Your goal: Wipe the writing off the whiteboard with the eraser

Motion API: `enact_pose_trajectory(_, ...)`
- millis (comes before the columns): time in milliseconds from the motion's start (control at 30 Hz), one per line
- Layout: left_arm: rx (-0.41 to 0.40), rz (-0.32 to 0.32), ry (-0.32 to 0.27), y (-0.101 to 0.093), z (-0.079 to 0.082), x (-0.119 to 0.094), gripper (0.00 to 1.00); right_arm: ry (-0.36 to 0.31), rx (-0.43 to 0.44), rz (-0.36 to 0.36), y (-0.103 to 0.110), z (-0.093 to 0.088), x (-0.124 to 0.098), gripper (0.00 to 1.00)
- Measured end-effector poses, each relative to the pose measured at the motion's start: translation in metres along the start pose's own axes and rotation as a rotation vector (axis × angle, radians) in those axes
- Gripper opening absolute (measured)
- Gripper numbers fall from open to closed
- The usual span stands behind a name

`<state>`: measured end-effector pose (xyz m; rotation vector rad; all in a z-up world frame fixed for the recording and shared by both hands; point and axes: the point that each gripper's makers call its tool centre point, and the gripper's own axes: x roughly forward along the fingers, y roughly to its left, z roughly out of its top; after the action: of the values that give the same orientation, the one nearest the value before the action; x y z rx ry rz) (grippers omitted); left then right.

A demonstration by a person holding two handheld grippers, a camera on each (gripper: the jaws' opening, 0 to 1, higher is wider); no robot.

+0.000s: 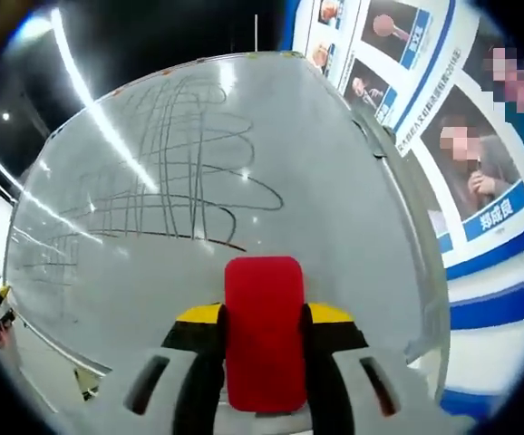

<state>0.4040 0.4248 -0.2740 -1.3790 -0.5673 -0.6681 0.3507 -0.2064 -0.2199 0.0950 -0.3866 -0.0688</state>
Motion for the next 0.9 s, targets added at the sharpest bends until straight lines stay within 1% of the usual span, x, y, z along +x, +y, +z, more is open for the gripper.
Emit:
enact_pose_trajectory(67, 0.000, 0.000, 0.000, 0.002, 0.002, 0.000, 0.33, 0.006, -0.002, 0.000, -0.001, 0.004, 0.001, 0.28)
enact_pose_trajectory(267, -0.003, -0.003, -0.006, 0.006, 0.007, -0.001, 0.33, -0.017, -0.013, -0.002, -0.003, 0.022, 0.009, 0.28)
enact_pose_trajectory(400, -0.001, -0.005, -0.009, 0.011, 0.011, -0.002, 0.32, -0.022, 0.004, -0.013, 0.001, 0.023, 0.009, 0.28)
enact_pose_trajectory(500, -0.001, -0.008, -0.008, 0.011, 0.011, -0.002, 0.32, -0.028, 0.023, -0.021, 0.002, 0.022, 0.009, 0.28)
enact_pose_trajectory(633, -0.003, -0.010, -0.008, 0.009, 0.009, -0.002, 0.32, -0.030, 0.031, -0.023, 0.012, 0.022, 0.009, 0.28)
enact_pose_trajectory(900, -0.006, -0.009, -0.010, 0.007, 0.008, -0.002, 0.32, -0.030, -0.004, -0.005, 0.037, 0.022, 0.010, 0.28)
